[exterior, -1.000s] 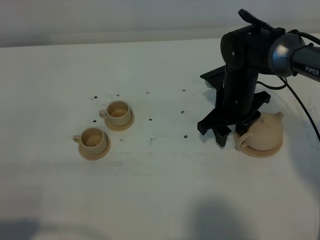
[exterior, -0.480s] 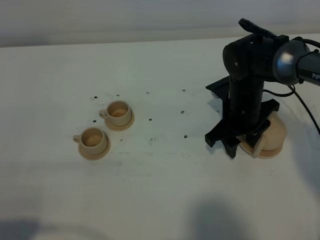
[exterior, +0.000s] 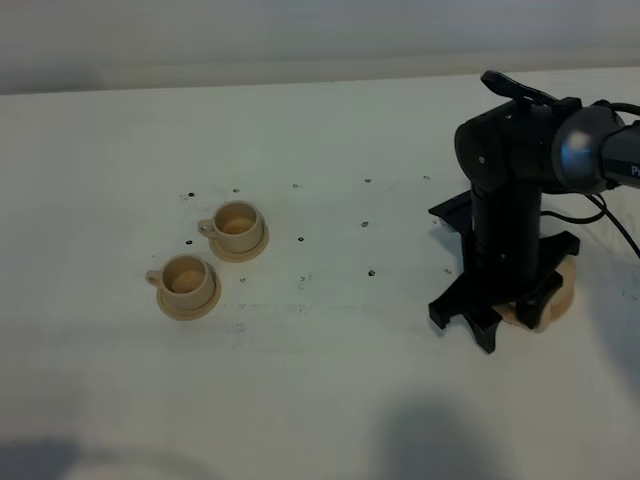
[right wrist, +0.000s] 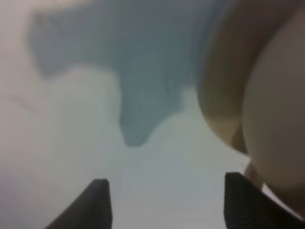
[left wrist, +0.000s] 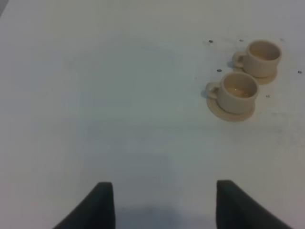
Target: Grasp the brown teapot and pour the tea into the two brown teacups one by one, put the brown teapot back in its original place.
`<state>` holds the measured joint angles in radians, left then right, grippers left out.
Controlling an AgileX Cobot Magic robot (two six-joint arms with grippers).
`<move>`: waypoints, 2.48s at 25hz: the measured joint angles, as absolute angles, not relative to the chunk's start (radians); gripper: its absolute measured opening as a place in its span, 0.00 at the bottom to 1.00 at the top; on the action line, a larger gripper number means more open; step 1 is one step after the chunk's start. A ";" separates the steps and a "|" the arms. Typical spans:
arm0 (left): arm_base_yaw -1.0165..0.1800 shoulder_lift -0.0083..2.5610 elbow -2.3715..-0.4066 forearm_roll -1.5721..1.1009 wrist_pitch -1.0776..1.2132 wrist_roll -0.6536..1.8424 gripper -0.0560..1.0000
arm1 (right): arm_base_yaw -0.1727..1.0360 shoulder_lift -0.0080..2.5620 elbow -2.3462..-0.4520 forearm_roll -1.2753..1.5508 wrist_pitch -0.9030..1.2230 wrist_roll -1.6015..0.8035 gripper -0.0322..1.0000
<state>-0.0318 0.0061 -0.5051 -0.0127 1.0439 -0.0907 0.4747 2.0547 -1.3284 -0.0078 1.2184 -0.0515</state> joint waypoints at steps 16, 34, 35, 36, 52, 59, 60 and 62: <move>-0.032 0.006 -0.505 -0.013 1.044 -0.091 0.50 | 0.475 1.984 -1.234 -0.055 1.211 0.016 0.55; -0.032 0.006 -0.505 -0.013 1.044 -0.091 0.50 | 0.474 1.813 -1.228 -0.087 1.216 0.123 0.55; -0.032 0.006 -0.505 -0.013 1.044 -0.091 0.50 | 0.474 1.803 -1.228 -0.086 1.216 0.127 0.55; -0.032 0.006 -0.505 -0.013 1.044 -0.091 0.50 | 0.474 1.792 -1.228 -0.084 1.216 0.130 0.55; -0.032 0.006 -0.505 -0.013 1.044 -0.091 0.50 | 0.414 1.754 -1.227 -0.123 1.217 0.079 0.55; -0.032 0.006 -0.505 -0.013 1.044 -0.091 0.50 | 0.392 1.754 -1.199 -0.116 1.185 -0.036 0.55; -0.032 0.006 -0.505 -0.013 1.044 -0.091 0.50 | 0.382 1.754 -1.184 -0.114 1.167 -0.039 0.55; -0.032 0.006 -0.505 -0.013 1.044 -0.091 0.50 | 0.371 1.754 -1.154 -0.119 1.142 -0.046 0.55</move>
<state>-0.0318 0.0061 -0.5051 -0.0127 1.0439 -0.0907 0.3708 1.7538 -1.1542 -0.1192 1.1420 -0.0464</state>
